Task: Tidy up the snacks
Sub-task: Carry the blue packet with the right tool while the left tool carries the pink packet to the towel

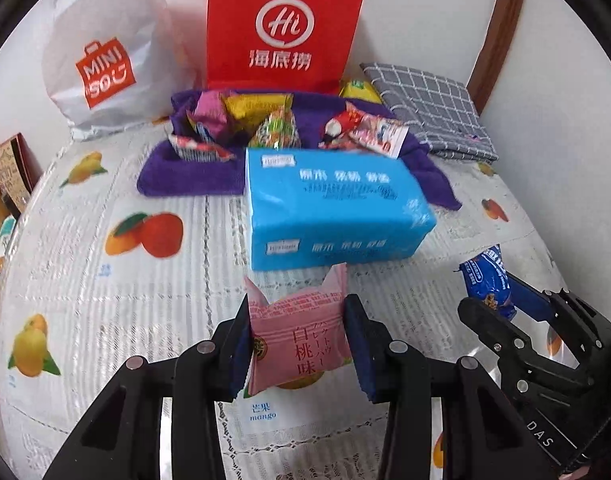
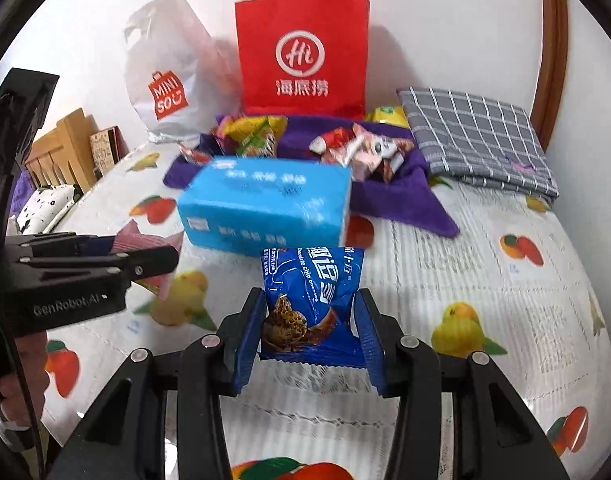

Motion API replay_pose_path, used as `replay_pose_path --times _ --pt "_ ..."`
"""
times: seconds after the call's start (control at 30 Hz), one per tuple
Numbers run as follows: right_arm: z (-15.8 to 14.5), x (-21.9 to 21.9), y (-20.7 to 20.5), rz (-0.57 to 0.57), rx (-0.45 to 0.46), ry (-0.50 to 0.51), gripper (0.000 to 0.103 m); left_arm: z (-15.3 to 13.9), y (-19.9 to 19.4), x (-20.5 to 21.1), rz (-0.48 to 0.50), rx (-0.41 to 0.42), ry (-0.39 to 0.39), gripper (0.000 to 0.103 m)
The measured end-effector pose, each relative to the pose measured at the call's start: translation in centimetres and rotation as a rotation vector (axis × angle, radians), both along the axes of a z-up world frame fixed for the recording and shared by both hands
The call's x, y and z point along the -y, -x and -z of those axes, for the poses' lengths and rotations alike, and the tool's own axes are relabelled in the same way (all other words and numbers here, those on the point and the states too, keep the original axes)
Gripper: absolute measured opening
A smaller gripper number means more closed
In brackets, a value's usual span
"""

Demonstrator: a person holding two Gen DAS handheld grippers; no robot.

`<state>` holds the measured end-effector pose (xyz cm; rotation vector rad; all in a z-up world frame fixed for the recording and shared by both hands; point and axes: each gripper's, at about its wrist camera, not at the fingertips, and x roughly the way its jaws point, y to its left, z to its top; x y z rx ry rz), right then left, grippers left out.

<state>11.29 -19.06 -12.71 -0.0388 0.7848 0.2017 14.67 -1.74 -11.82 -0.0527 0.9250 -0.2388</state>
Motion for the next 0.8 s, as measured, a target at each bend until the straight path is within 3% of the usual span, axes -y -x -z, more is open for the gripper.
replay_pose_path --times 0.27,0.47,0.8 --pt "-3.7 -0.6 -1.1 0.021 0.046 0.009 0.045 -3.1 -0.4 -0.1 0.019 0.044 -0.002 0.041" --pt "-5.7 -0.3 -2.8 0.041 0.045 -0.046 0.045 -5.3 -1.2 -0.8 0.021 0.075 -0.027 0.041" --pt "-8.1 -0.2 -4.6 0.066 0.085 -0.036 0.045 -7.6 -2.8 -1.9 0.02 0.098 0.003 0.041"
